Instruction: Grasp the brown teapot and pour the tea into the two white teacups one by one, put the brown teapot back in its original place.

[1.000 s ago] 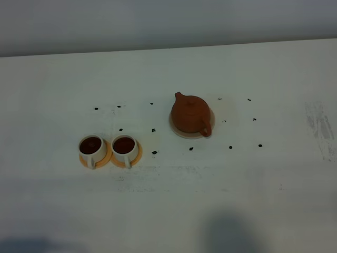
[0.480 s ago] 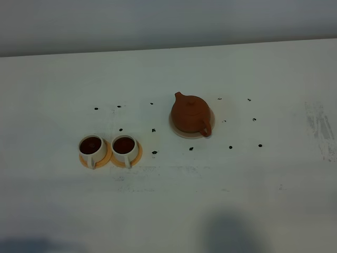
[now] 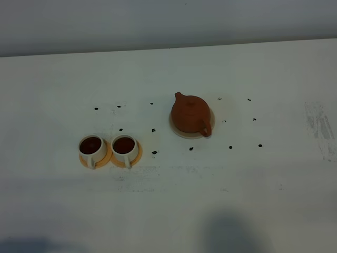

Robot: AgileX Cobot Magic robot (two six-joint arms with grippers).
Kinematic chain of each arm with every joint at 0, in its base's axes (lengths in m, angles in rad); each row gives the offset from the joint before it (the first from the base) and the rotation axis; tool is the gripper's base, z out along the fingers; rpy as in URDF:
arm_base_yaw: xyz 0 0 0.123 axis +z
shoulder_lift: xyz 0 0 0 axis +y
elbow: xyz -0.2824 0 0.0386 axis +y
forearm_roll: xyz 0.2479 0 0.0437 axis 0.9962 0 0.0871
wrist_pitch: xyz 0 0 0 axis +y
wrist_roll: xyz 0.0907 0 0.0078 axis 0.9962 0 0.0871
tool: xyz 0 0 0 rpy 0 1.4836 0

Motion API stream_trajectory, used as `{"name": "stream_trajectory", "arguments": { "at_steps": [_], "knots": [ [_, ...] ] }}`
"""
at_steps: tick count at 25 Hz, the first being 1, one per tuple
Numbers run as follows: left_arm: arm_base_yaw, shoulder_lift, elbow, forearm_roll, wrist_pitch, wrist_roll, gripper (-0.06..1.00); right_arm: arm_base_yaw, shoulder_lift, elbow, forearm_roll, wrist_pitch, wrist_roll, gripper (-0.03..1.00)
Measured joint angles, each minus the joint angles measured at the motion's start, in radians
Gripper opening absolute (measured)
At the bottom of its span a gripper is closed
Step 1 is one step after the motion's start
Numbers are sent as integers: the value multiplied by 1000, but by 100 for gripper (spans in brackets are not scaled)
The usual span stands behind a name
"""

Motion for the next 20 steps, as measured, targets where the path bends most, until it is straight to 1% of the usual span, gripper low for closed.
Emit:
{"name": "stream_trajectory", "arguments": {
  "at_steps": [10,20],
  "knots": [
    [-19,0,0,-1,0,0,44,0,0,0,1,0,0,39],
    [-19,0,0,-1,0,-1,44,0,0,0,1,0,0,39]
  ]
}}
